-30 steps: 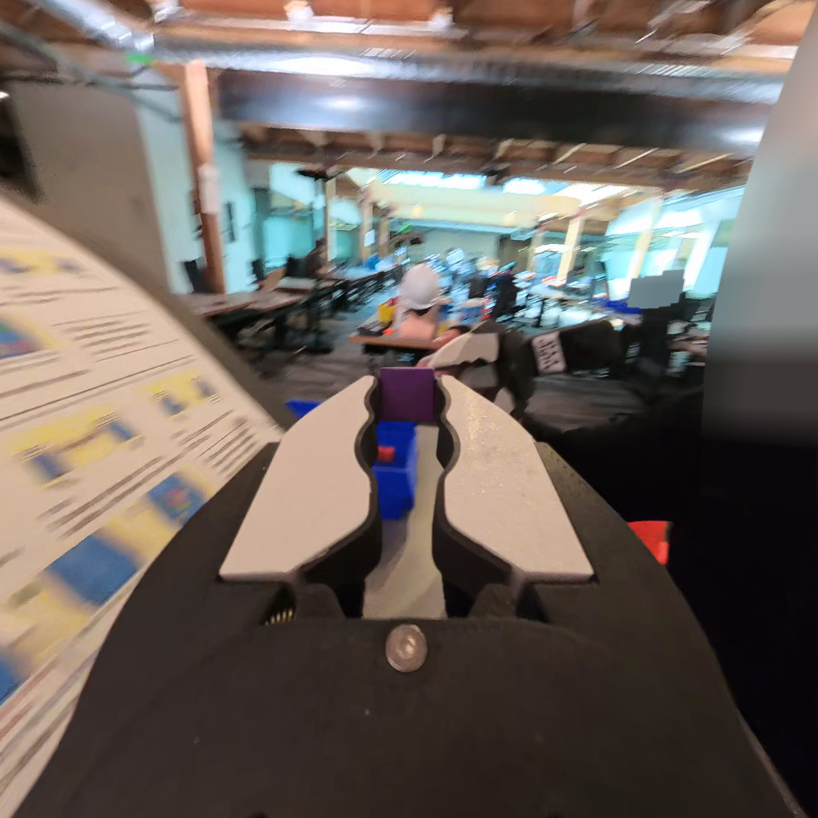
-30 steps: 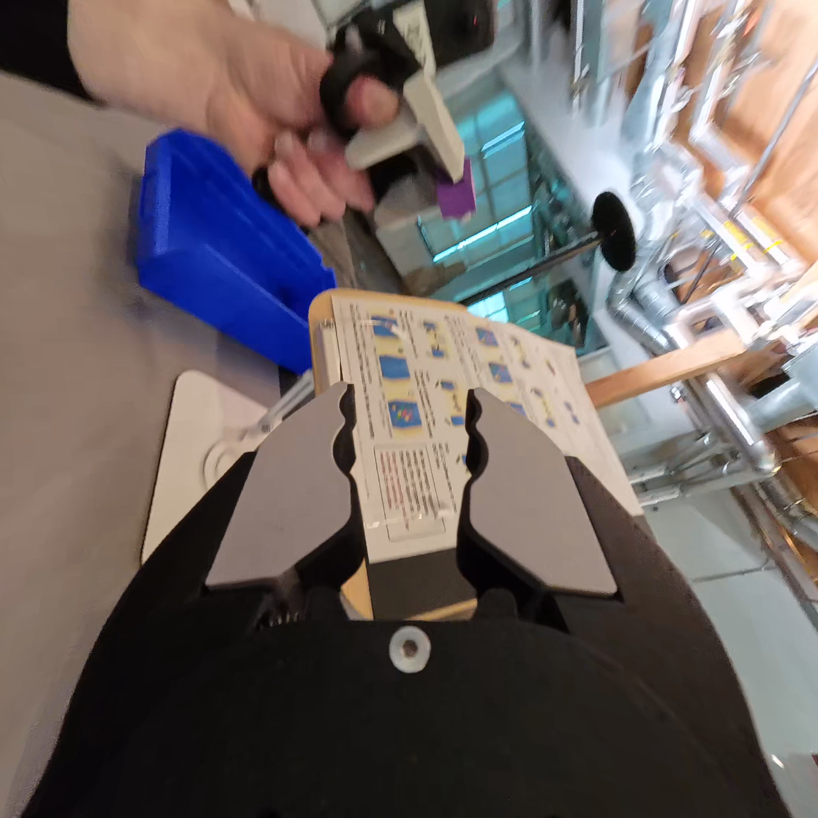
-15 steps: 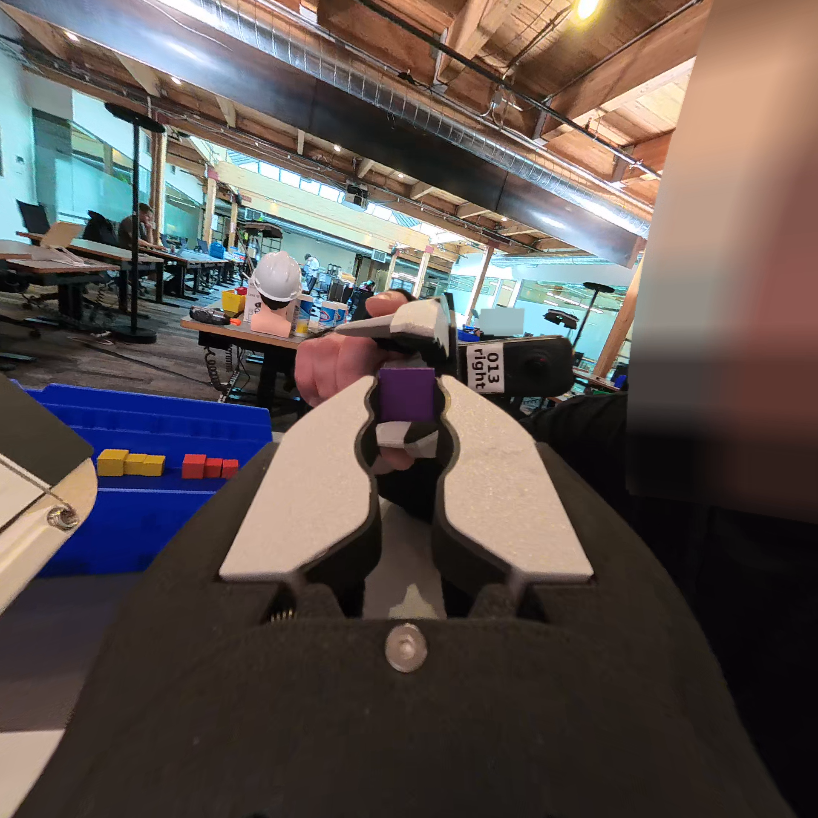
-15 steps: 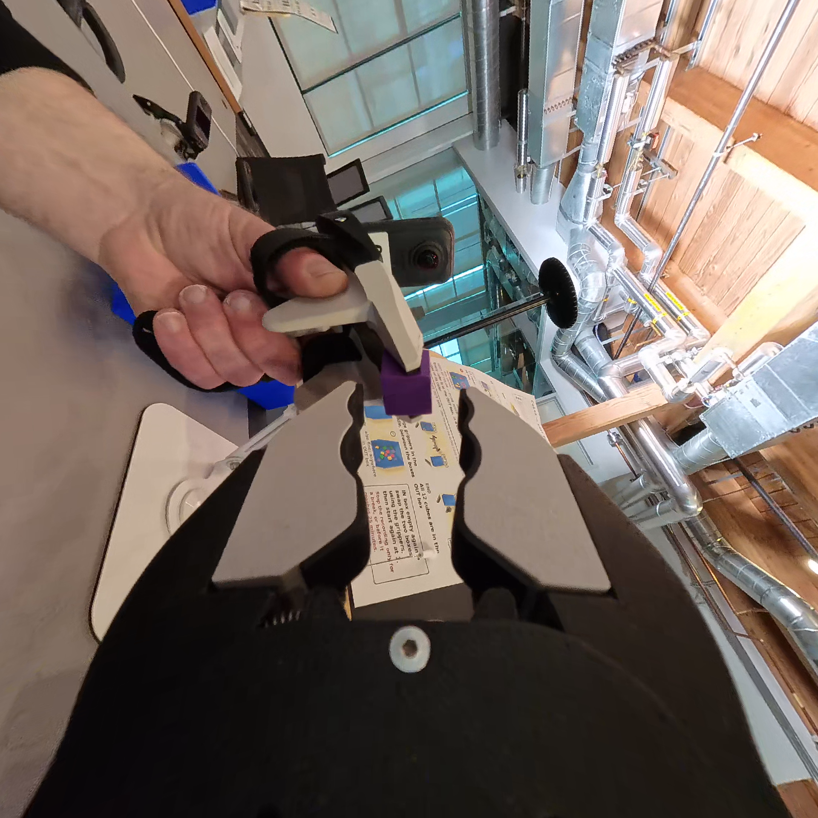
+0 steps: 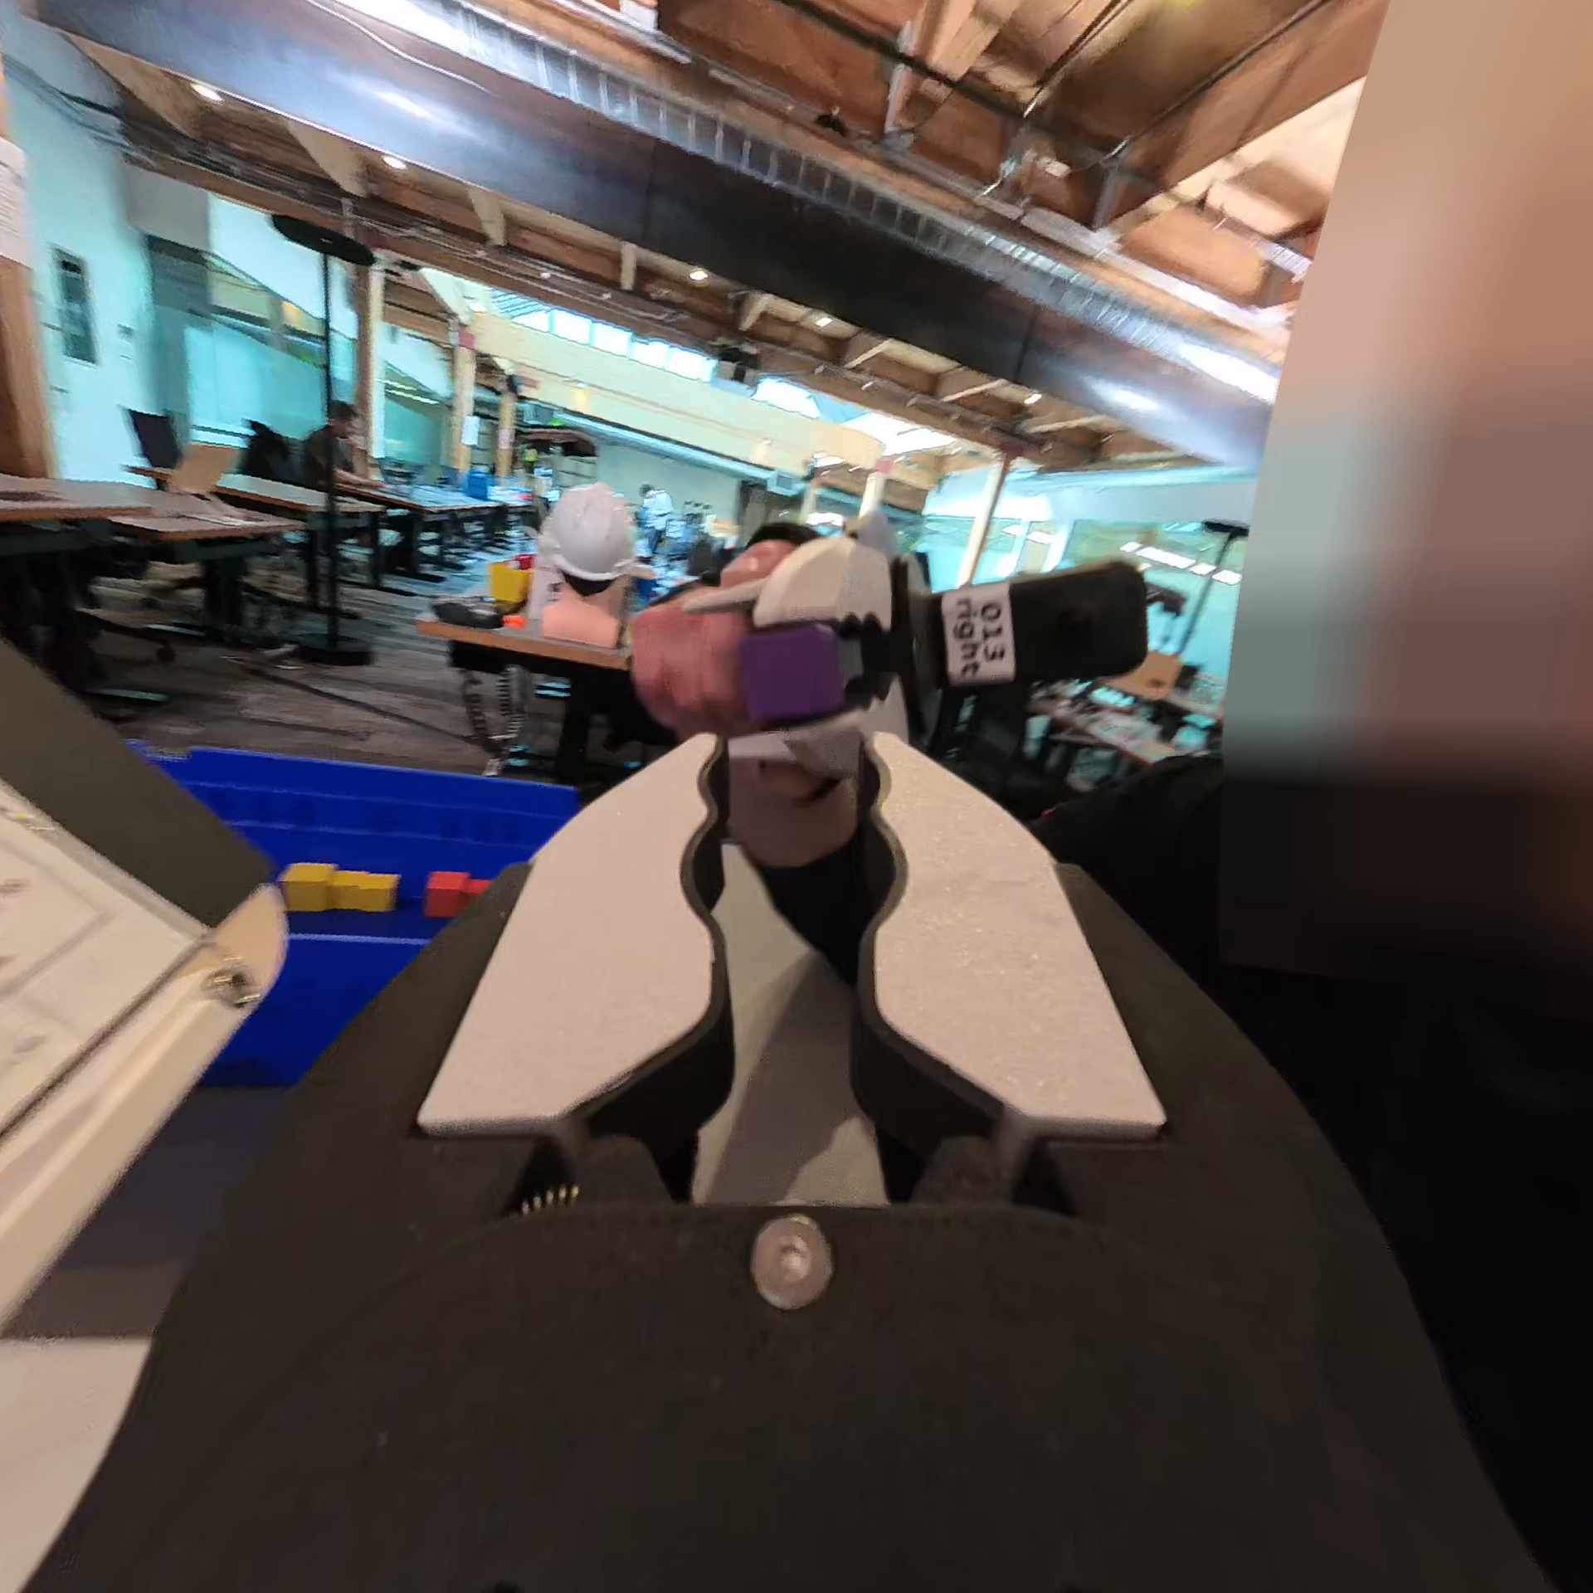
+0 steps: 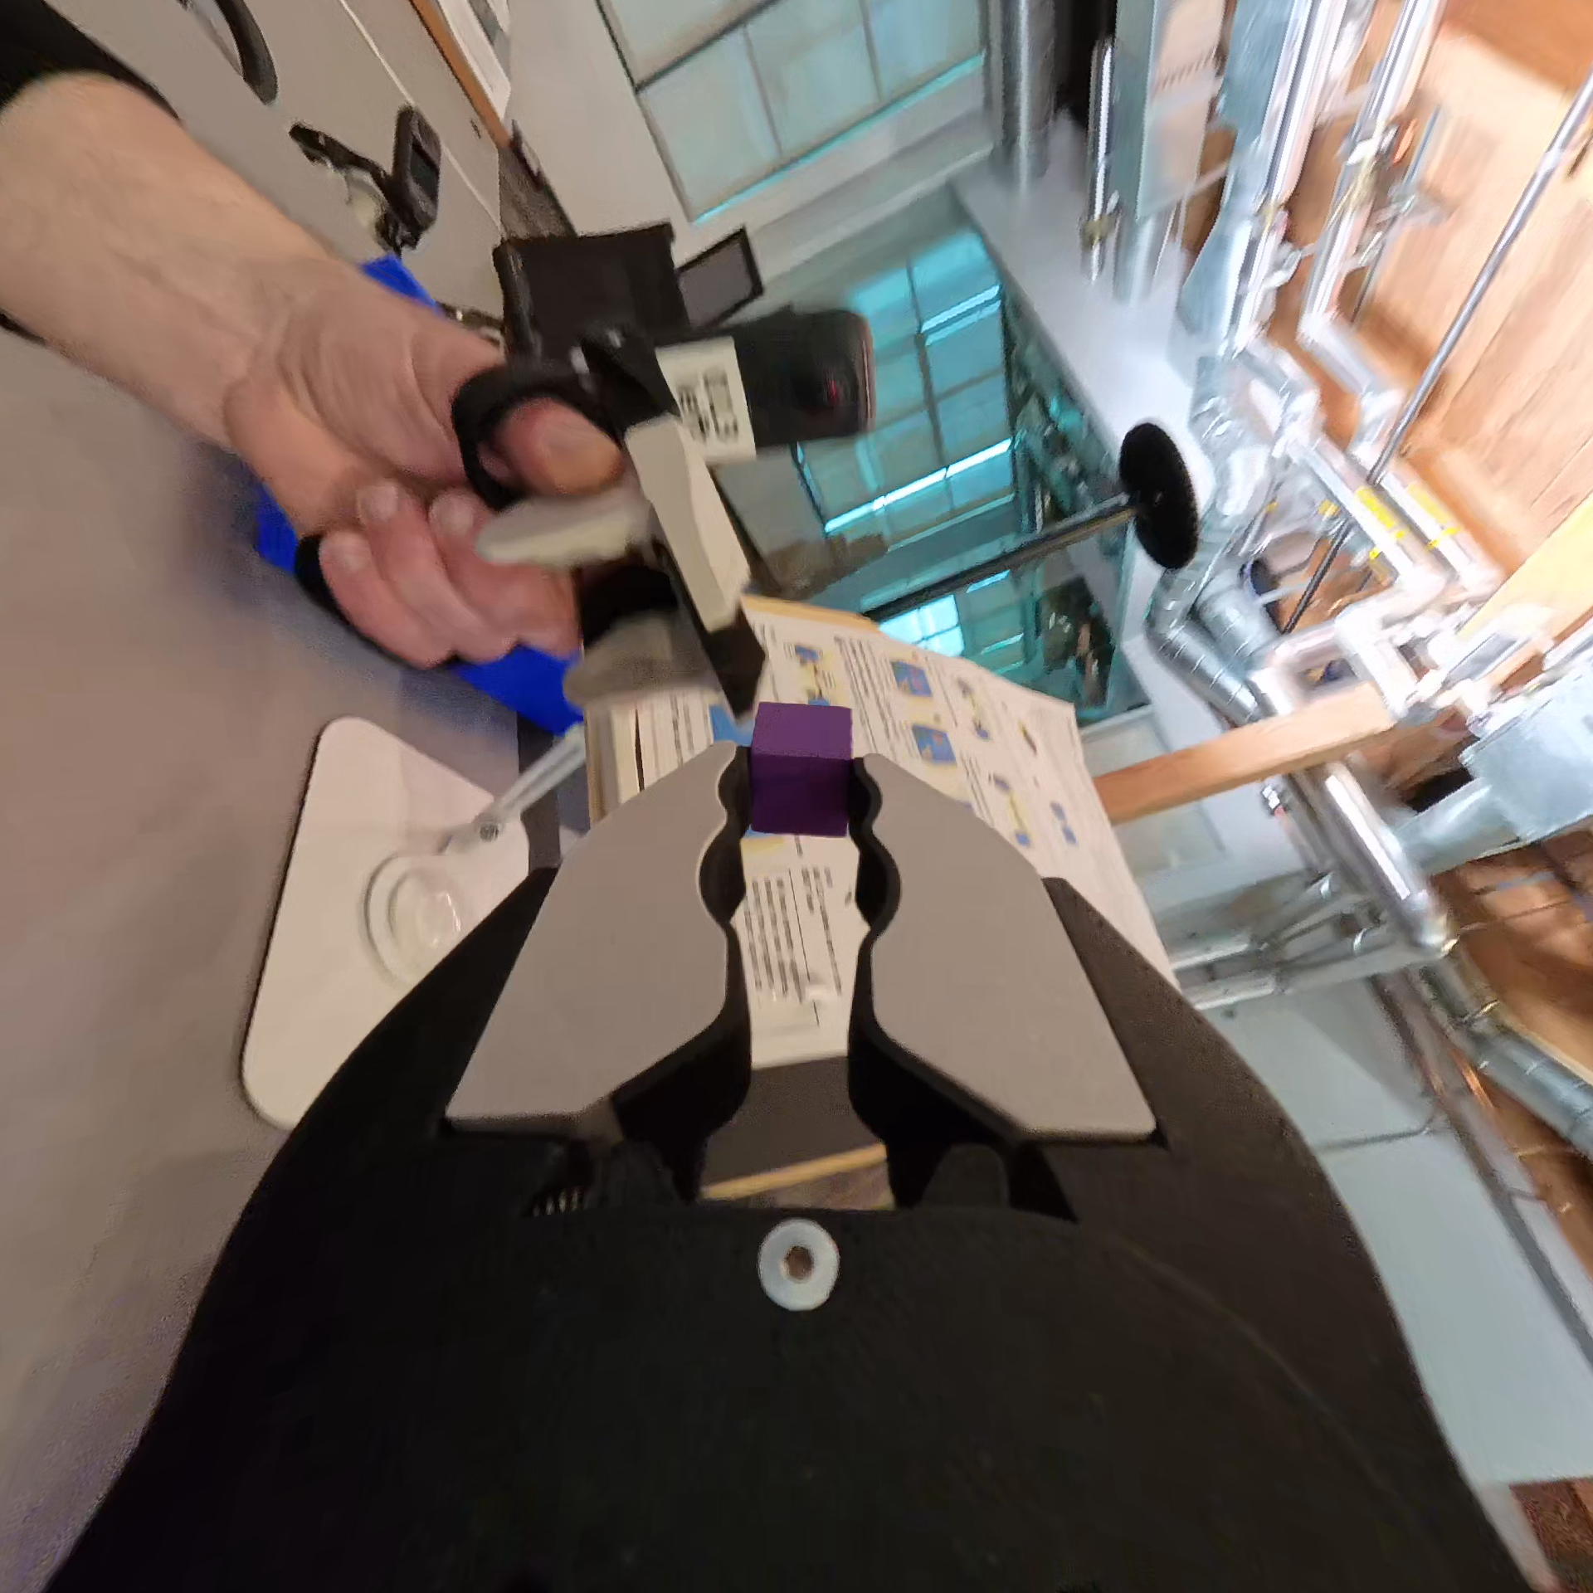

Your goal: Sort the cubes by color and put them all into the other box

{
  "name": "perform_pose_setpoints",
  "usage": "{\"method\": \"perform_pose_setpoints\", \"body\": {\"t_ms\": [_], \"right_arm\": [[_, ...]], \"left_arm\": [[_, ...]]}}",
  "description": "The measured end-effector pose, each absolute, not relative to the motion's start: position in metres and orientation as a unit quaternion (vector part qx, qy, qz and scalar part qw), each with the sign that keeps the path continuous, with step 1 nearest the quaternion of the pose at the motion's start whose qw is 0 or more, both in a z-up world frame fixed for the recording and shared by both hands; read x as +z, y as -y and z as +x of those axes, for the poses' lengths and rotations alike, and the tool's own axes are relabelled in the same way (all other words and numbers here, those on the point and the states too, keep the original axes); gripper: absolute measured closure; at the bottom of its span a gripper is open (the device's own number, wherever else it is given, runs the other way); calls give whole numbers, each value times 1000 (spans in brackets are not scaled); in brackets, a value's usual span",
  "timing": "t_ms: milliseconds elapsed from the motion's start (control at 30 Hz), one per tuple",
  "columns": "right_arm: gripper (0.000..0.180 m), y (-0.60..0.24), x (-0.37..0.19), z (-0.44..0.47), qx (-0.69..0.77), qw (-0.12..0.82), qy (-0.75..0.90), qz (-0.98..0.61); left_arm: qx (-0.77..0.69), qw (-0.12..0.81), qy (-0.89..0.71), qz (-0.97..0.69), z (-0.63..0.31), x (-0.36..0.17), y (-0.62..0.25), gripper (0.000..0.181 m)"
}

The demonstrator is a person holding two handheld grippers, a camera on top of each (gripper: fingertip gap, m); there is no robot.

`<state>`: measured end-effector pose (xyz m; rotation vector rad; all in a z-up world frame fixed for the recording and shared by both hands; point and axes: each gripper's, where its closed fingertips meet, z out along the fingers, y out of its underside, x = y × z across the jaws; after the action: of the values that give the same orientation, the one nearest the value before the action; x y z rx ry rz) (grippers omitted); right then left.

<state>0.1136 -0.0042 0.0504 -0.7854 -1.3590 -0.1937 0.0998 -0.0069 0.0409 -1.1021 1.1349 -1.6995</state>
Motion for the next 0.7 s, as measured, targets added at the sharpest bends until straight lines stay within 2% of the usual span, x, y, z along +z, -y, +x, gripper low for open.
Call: {"method": "perform_pose_setpoints", "body": {"t_ms": [100, 267, 400, 567, 700], "right_arm": [[158, -19, 49, 152, -87, 645, 620, -439], [158, -59, 14, 225, -120, 521, 631, -562], [158, -70, -29, 256, -92, 418, 650, -628], [158, -71, -94, 285, -47, 267, 661, -700], [158, -75, -139, 302, -16, 176, 652, -737]], "left_arm": [[-596, 469, -472, -448, 84, 48, -5, 181], [-399, 534, -525, -529, 67, 36, -32, 181], [-291, 555, -535, -566, 56, 33, -45, 181], [-243, 554, -551, -574, 54, 28, -45, 181], [-290, 542, -556, -559, 61, 32, -32, 181]]}}
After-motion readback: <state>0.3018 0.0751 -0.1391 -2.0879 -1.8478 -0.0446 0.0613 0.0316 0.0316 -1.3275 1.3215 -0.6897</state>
